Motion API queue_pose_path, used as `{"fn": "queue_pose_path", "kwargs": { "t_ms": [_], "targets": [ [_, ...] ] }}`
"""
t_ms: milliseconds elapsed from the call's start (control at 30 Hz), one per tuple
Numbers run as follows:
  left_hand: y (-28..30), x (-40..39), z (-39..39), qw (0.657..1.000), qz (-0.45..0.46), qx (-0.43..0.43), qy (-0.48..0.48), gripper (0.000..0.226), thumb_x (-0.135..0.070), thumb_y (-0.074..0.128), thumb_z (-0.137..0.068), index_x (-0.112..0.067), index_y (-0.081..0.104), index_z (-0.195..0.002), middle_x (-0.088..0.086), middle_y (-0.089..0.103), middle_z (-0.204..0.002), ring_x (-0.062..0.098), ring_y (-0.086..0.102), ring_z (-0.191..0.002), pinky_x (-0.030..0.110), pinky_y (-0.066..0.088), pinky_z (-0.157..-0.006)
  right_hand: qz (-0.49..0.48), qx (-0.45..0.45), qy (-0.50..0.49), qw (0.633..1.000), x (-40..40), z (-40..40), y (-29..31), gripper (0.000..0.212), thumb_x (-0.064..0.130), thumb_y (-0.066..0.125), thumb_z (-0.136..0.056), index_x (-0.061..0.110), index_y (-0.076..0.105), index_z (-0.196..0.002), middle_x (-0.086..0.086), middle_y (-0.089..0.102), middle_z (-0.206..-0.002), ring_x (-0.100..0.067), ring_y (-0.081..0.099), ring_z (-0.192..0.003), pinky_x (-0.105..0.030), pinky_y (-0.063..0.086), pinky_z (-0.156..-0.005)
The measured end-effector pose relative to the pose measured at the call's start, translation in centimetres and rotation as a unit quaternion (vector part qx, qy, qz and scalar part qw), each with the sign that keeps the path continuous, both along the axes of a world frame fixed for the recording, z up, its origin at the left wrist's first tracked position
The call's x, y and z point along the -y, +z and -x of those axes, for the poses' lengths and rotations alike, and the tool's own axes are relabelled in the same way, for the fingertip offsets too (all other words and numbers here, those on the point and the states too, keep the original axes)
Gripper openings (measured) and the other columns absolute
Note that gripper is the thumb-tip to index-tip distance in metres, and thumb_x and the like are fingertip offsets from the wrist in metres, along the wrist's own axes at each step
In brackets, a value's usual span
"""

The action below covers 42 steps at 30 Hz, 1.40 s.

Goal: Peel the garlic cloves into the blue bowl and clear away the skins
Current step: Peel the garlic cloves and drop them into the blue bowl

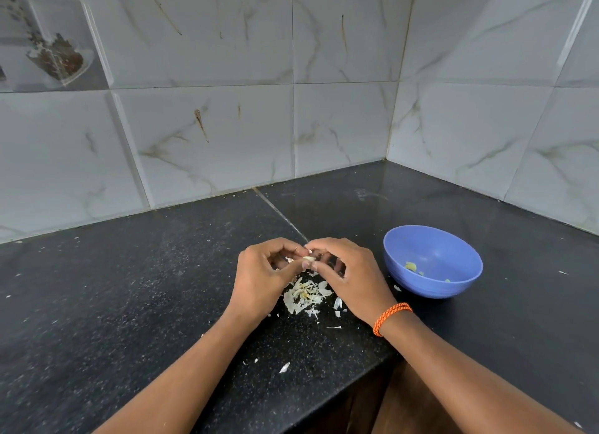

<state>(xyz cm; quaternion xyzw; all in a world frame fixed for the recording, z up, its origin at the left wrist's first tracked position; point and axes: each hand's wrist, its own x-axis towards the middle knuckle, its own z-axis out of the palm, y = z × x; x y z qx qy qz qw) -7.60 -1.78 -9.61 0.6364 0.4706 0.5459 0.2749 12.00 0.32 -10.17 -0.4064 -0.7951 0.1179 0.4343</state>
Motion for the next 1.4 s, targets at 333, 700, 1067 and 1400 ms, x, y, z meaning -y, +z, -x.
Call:
{"fn": "queue_pose_path", "kwargs": {
  "t_ms": [333,700,1067,1400],
  "targets": [
    [-0.5,-0.3,0.1,0.997,-0.026,-0.058,0.044,0.01,-0.033,0.084,-0.095,-0.034,0.08,-0.086,-0.011,0.078,-0.079,0.015,0.072,-0.071,0.049,0.061,-0.072,-0.026,-0.038,-0.04,0.998,0.5,-0.6,0.5,0.01,0.018,0.081,-0.094,0.023,0.084,-0.102,0.014,0.079,-0.096,-0.005,0.072,-0.089,-0.023,0.058,-0.076],
    [-0.8,-0.5,0.3,0.995,-0.027,-0.074,0.058,0.025,-0.015,0.073,-0.099,-0.037,0.082,-0.105,-0.017,0.079,-0.092,0.008,0.073,-0.091,0.041,0.061,-0.085,0.024,0.191,-0.095,0.977,0.5,-0.9,2.1,0.013,0.018,0.07,-0.1,0.025,0.081,-0.101,0.003,0.076,-0.093,-0.02,0.068,-0.087,-0.037,0.056,-0.076],
    [-0.8,-0.6,0.1,0.995,-0.023,-0.08,0.057,0.024,-0.019,0.072,-0.1,-0.04,0.08,-0.106,-0.016,0.078,-0.09,0.009,0.073,-0.09,0.044,0.061,-0.084,-0.042,0.276,-0.094,0.956,0.2,-0.6,3.5,0.021,-0.001,0.062,-0.095,0.017,0.072,-0.096,-0.001,0.064,-0.095,-0.025,0.062,-0.09,-0.038,0.048,-0.072],
    [-0.8,-0.6,0.1,0.994,-0.024,-0.085,0.065,0.024,-0.017,0.071,-0.1,-0.038,0.081,-0.106,-0.021,0.078,-0.093,0.006,0.072,-0.091,0.039,0.061,-0.084,-0.046,0.3,-0.078,0.95,0.6,-0.2,3.3,0.026,-0.006,0.06,-0.092,0.016,0.072,-0.095,-0.002,0.061,-0.094,-0.028,0.061,-0.091,-0.041,0.051,-0.072]
  ]
}}
